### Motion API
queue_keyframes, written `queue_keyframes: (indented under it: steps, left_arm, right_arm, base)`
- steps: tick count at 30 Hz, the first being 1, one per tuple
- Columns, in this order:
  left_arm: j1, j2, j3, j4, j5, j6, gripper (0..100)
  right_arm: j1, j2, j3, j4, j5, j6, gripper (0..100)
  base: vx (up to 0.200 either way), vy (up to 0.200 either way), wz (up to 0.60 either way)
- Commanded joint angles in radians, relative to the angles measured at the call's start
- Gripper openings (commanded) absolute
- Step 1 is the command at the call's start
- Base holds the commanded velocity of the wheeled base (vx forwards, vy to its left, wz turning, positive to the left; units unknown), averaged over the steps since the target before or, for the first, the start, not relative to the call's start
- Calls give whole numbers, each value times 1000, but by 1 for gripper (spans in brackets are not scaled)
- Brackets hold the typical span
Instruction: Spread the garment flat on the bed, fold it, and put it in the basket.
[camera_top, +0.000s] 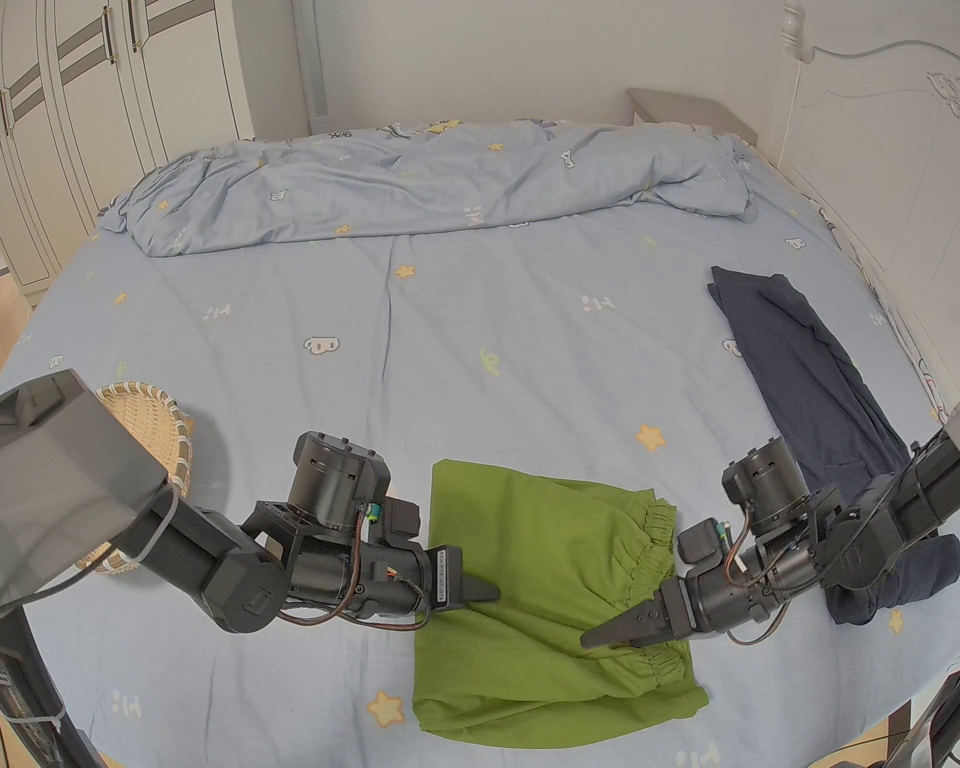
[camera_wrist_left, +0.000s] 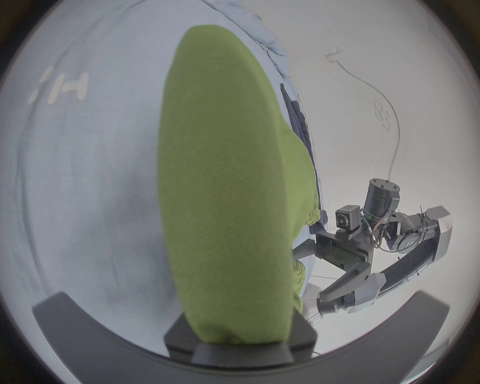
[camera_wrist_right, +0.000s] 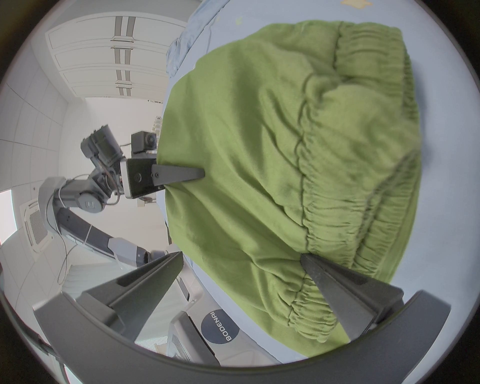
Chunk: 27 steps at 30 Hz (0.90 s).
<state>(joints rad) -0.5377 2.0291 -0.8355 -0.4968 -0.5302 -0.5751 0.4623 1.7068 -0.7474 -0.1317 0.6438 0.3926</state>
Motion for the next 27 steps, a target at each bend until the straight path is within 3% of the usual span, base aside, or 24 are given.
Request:
queue_keyframes:
  steps: [1,3,4,11,19,27]
  left_arm:
    - [19,-118,35,9,49,-46,0]
    - [30,-127,30,15,49,-45,0]
    - [51,-141,18,43,49,-38,0]
    - [76,-196,-40,184,49,29,0]
    - [119,-317,-68,305,47,81,0]
    - [119,-397,-89,385,47,90,0]
  right_arm:
    - [-152,-131,-130,15,-1,37,100]
    - [-185,-133,-167,34,-1,38,100]
    - [-237,-145,-239,95,-1,37,100]
    - [-304,-185,-259,153,16,35,100]
    - [-292,-185,-248,159,19,37,100]
    - [-294,-216,-248,179,20,40,100]
  base:
    - [0,0,0]
    - [0,0,0]
    - [0,0,0]
    - [0,0,0]
    - [0,0,0]
    - [0,200,0]
